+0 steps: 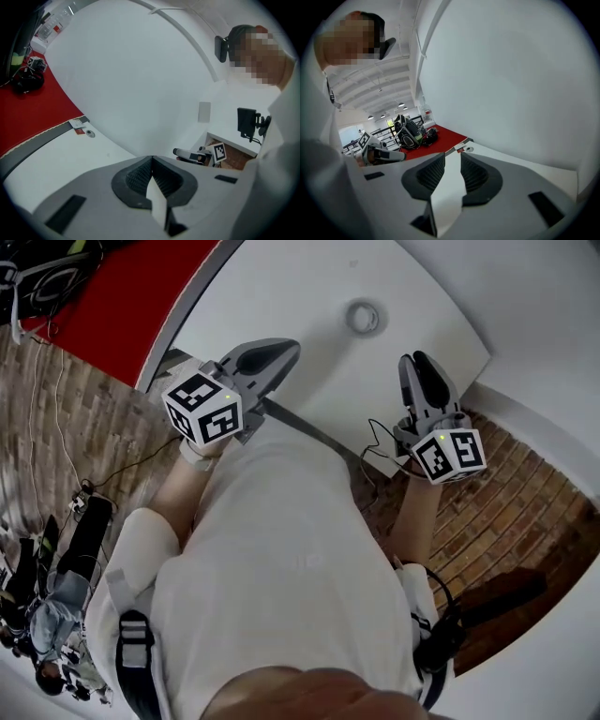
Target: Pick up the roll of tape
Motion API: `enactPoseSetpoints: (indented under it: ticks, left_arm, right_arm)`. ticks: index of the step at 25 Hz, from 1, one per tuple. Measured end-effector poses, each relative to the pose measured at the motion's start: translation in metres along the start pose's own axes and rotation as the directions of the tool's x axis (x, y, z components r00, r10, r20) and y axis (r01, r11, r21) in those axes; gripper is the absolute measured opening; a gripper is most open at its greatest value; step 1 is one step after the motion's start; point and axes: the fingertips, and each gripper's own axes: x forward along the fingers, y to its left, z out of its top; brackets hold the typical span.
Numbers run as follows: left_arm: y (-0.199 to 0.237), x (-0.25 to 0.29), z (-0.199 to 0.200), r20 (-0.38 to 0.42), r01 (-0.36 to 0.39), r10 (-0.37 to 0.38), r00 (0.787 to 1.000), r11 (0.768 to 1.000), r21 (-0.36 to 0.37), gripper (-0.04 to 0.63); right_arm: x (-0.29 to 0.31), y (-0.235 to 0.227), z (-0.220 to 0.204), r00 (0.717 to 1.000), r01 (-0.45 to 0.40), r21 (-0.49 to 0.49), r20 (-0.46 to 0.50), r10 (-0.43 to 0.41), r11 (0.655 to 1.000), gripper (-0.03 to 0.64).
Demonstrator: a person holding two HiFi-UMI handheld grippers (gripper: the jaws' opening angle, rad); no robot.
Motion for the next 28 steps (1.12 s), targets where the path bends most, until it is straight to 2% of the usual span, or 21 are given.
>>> enactPoseSetpoints:
  ticks: [6, 12, 20, 25, 28]
  left_arm:
    - [0.039, 0.004, -0.003, -0.019, -0.002, 0.000, 1.000, 0.997, -0.072, 0.008]
    - [0.080, 0.013, -0.010, -0.012, -0.011, 0.009, 1.000, 0.988, -0.156, 0.008]
    - [0.118, 0.035, -0.029, -0.029, 0.000, -0.008, 1.000, 0.970, -0.244, 0.008]
    - [0.125, 0.035, -0.041, -0.081, 0.016, -0.043, 0.996, 0.951, -0.308, 0.008]
    - [0.133, 0.036, -0.056, -0.083, 0.021, -0.052, 0.995, 0.940, -0.340, 0.008]
  right_arm:
    - [0.029, -0.007, -0.009, 0.995, 0.021, -0.011, -0.100, -0.022, 1.000, 0.127]
    - [0.054, -0.013, -0.027, 0.977, 0.024, -0.045, -0.212, -0.033, 0.999, 0.176]
    - [0.090, -0.028, -0.062, 0.932, 0.022, -0.075, -0.359, -0.047, 0.997, 0.216]
    - [0.108, -0.026, -0.079, 0.909, 0.024, -0.084, -0.412, -0.057, 0.996, 0.225]
    - [0.116, -0.026, -0.094, 0.894, 0.025, -0.091, -0.443, -0.063, 0.996, 0.229]
